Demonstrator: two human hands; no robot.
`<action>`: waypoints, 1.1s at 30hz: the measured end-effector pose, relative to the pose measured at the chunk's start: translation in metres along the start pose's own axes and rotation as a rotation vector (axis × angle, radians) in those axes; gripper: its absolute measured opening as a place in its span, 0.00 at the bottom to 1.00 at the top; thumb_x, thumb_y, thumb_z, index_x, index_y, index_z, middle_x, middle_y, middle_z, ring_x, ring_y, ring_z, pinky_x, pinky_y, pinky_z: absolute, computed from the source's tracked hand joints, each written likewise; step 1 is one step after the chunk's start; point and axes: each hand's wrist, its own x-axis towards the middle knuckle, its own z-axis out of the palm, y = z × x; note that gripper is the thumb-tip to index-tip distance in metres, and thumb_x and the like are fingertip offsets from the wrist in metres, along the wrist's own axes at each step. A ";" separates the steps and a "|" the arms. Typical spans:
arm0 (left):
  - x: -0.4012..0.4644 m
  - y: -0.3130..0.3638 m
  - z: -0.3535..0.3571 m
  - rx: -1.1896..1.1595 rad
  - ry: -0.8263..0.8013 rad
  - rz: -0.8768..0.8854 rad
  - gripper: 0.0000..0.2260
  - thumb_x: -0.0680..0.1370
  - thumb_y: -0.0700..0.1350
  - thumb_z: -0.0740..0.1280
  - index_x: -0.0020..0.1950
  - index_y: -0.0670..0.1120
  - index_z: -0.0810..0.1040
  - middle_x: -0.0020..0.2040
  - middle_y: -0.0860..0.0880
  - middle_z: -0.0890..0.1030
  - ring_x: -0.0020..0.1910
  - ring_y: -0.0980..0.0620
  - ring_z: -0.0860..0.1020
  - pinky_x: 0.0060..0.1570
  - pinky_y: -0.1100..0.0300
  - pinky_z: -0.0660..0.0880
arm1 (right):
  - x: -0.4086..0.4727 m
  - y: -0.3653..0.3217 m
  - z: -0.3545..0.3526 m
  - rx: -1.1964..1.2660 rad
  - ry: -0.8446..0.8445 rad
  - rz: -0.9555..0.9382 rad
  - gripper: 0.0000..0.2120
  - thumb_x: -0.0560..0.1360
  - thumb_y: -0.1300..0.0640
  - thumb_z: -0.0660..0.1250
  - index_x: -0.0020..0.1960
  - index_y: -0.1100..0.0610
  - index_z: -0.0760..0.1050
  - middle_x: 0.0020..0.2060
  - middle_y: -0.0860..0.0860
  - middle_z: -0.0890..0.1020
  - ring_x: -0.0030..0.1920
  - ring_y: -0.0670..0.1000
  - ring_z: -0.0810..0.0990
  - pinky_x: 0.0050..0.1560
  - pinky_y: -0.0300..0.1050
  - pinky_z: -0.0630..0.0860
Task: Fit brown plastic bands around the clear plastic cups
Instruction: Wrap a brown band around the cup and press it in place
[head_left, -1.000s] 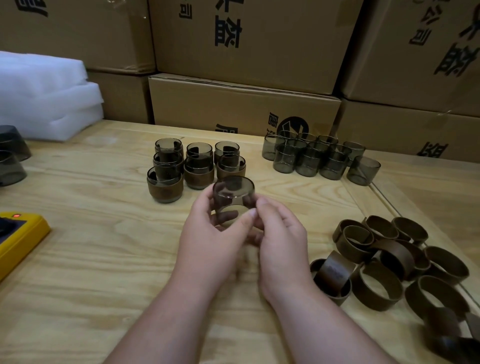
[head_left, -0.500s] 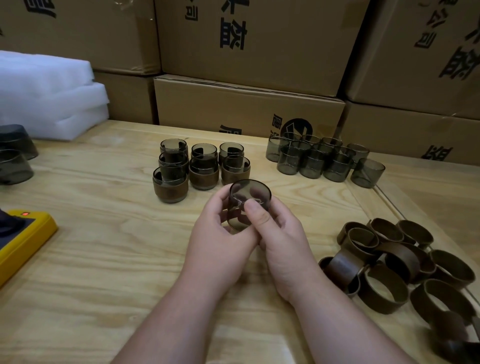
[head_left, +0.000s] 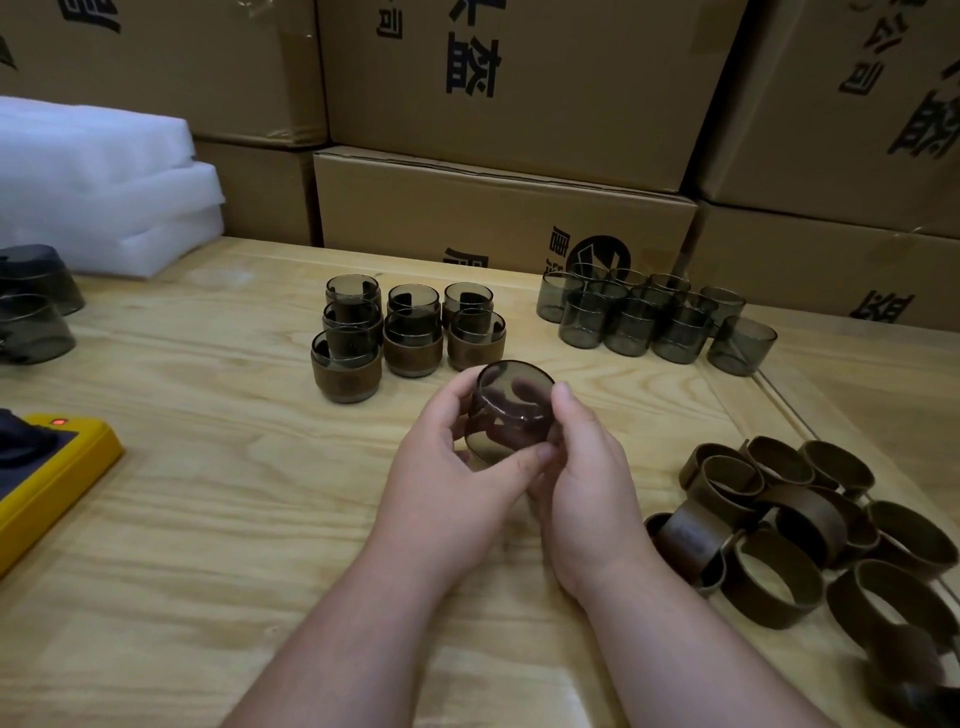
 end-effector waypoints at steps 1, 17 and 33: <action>0.000 0.000 0.000 0.009 -0.019 0.004 0.32 0.65 0.47 0.80 0.67 0.58 0.76 0.59 0.57 0.85 0.57 0.57 0.84 0.61 0.49 0.80 | 0.001 0.000 0.000 0.034 0.038 0.009 0.20 0.77 0.44 0.62 0.54 0.55 0.86 0.53 0.59 0.87 0.57 0.61 0.86 0.59 0.60 0.81; -0.005 0.000 0.004 0.377 -0.071 0.206 0.34 0.67 0.31 0.71 0.67 0.59 0.77 0.62 0.62 0.77 0.65 0.55 0.74 0.68 0.54 0.70 | 0.000 -0.001 0.001 -0.002 0.092 -0.033 0.14 0.65 0.44 0.79 0.45 0.51 0.83 0.44 0.57 0.86 0.46 0.58 0.83 0.50 0.57 0.81; -0.007 0.005 0.003 0.321 -0.037 0.148 0.32 0.70 0.44 0.78 0.67 0.71 0.73 0.61 0.67 0.75 0.66 0.64 0.72 0.64 0.68 0.70 | -0.013 -0.003 0.008 -0.308 0.175 -0.261 0.25 0.67 0.36 0.71 0.56 0.52 0.80 0.47 0.46 0.86 0.49 0.48 0.86 0.50 0.50 0.83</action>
